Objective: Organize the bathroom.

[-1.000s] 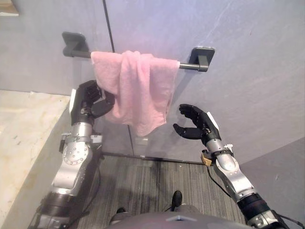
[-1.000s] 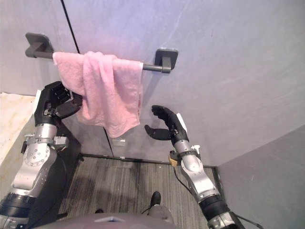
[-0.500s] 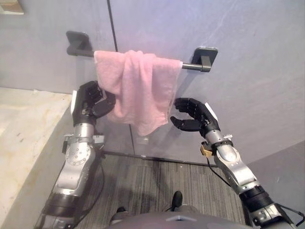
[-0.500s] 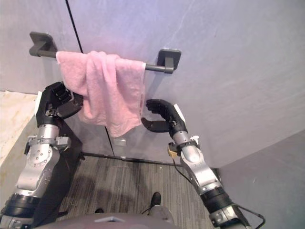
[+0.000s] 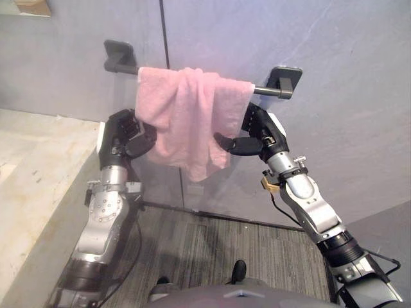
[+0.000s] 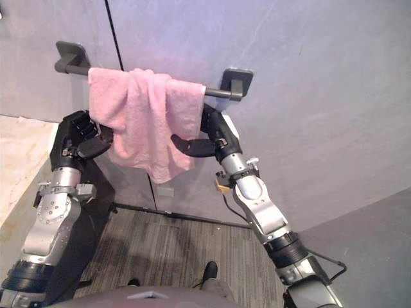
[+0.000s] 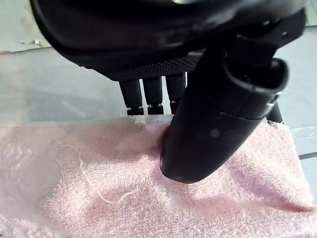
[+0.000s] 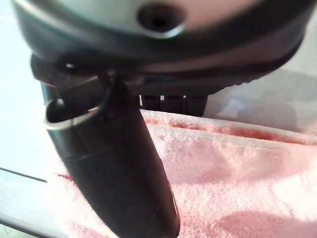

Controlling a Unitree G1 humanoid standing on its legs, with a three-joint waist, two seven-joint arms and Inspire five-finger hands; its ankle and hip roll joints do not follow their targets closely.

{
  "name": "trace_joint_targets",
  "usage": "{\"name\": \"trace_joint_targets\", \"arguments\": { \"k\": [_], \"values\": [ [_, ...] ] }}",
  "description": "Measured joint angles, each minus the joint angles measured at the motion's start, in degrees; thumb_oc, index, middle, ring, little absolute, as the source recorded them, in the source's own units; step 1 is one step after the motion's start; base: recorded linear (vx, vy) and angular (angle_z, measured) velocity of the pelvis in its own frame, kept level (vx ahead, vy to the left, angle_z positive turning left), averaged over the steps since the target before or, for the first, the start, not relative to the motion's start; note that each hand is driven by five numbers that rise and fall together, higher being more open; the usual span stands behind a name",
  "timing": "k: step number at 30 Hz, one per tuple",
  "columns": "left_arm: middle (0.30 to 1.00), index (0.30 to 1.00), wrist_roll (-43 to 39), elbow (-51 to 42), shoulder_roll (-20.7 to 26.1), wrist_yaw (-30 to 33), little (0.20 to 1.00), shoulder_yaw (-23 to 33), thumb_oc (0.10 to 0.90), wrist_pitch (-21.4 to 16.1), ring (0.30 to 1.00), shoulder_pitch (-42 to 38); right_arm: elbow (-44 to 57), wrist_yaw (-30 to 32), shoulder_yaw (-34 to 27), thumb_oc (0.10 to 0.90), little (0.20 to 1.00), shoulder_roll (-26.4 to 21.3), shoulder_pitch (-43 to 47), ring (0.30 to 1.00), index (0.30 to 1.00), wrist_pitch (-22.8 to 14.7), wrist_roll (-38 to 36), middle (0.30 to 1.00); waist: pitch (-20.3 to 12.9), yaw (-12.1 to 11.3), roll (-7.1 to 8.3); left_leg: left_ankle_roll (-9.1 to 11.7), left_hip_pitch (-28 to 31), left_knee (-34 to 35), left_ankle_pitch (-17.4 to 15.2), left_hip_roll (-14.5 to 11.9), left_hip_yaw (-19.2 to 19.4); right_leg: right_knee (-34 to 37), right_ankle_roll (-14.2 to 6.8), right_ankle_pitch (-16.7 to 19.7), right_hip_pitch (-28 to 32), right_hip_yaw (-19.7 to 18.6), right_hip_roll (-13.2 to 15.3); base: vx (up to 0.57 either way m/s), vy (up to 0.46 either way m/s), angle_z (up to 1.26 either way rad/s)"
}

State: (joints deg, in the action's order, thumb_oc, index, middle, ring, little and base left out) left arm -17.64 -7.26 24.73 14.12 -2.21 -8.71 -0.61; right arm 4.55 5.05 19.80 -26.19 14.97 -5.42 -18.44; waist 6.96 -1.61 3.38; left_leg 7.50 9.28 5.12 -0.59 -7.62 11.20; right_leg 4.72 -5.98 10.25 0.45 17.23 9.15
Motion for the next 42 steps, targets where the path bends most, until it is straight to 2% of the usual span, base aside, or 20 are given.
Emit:
{"name": "trace_joint_targets", "arguments": {
  "k": [3, 4, 5, 6, 21, 29, 36, 42],
  "values": [
    [0.3, 0.3, -0.01, 0.0, 0.0, -0.5, 0.3, -0.1, 0.4, 0.0, 0.3, 0.0, -0.01, 0.0, 0.03, 0.8, 0.9, 0.0, 0.0, 0.9, 0.9, 0.0, 0.0, 0.9, -0.17, 0.01, 0.27, 0.05, -0.05, -0.01, 0.03, -0.01, -0.09, 0.0, 0.0, 0.0, 0.0, 0.09, 0.0, 0.0, 0.0, 0.0],
    [0.3, 0.3, -0.01, 0.0, 0.0, -0.57, 0.3, -0.14, 0.4, 0.0, 0.3, 0.0, -0.02, 0.0, 0.03, 0.635, 0.653, 0.0, 0.0, 0.653, 0.653, 0.0, 0.01, 0.653, -0.23, 0.01, 0.36, 0.05, -0.06, -0.01, 0.03, 0.0, -0.1, 0.0, 0.01, 0.0, 0.0, 0.09, 0.0, 0.04, -0.012, 0.0],
    [0.3, 0.3, -0.01, 0.0, 0.0, -0.61, 0.3, -0.14, 0.4, 0.02, 0.3, 0.0, -0.02, 0.0, 0.03, 0.449, 0.373, 0.0, 0.0, 0.373, 0.373, 0.0, 0.02, 0.373, -0.29, 0.02, 0.45, 0.05, -0.05, -0.01, 0.03, -0.01, -0.24, 0.0, 0.01, 0.0, 0.0, 0.09, 0.0, 0.03, -0.011, 0.0],
    [0.3, 0.3, -0.01, 0.0, 0.0, -0.66, 0.3, -0.15, 0.4, 0.02, 0.3, 0.0, -0.03, 0.05, 0.03, 0.4, 0.3, 0.0, 0.0, 0.3, 0.3, 0.0, 0.05, 0.3, -0.32, 0.02, 0.51, 0.05, -0.06, -0.02, 0.03, 0.0, -0.32, 0.0, 0.01, 0.0, 0.0, 0.12, 0.0, 0.0, 0.0, 0.0],
    [0.3, 0.3, -0.09, 0.0, 0.0, -1.5, 0.3, -0.16, 0.4, 0.02, 0.3, 0.05, -0.72, 2.24, -0.03, 0.4, 0.3, 0.21, -0.17, 0.3, 0.3, -0.94, 0.18, 0.3, -0.37, 0.25, 0.56, 0.04, -0.02, -0.06, 0.02, 0.04, -0.21, -0.01, 0.01, 0.01, 0.0, 0.08, 0.02, 0.0, 0.0, 0.0],
    [0.3, 0.3, -0.22, 0.01, 0.0, -0.89, 0.3, -0.25, 0.4, -0.02, 0.3, 0.23, -2.02, 3.8, -0.32, 0.4, 0.3, 3.45, -0.96, 0.3, 0.3, -3.02, 0.18, 0.3, -0.48, 0.39, 0.7, 0.01, 0.08, -0.06, 0.01, 0.09, 0.15, -0.02, 0.01, 0.01, 0.0, -0.13, 0.04, 0.0, 0.0, 0.0],
    [0.3, 0.3, -1.16, 0.23, -0.46, 4.02, 0.3, -0.48, 0.4, -0.76, 0.3, 1.47, -2.64, 8.54, -2.15, 0.4, 0.3, 6.84, -5.38, 0.3, 0.3, -6.83, 0.16, 0.3, -0.79, 1.25, 1.01, -0.03, 0.18, -0.04, -0.02, 0.18, 0.47, -0.02, 0.01, 0.01, -0.1, -0.39, 0.08, 0.0, 0.0, 0.0],
    [0.3, 0.3, -2.55, 0.41, -4.2, 12.27, 0.3, -1.03, 0.4, -5.48, 0.3, 3.6, -3.9, 14.88, -3.9, 0.4, 0.3, 10.47, -8.13, 0.3, 0.3, -9.96, 0.12, 0.3, -1.65, 2.31, 1.06, -0.05, 0.26, -0.02, -0.07, 0.18, 1.01, -0.02, 0.0, 0.01, -0.35, -0.91, 0.0, 0.0, 0.001, -0.04]
  ]
}}
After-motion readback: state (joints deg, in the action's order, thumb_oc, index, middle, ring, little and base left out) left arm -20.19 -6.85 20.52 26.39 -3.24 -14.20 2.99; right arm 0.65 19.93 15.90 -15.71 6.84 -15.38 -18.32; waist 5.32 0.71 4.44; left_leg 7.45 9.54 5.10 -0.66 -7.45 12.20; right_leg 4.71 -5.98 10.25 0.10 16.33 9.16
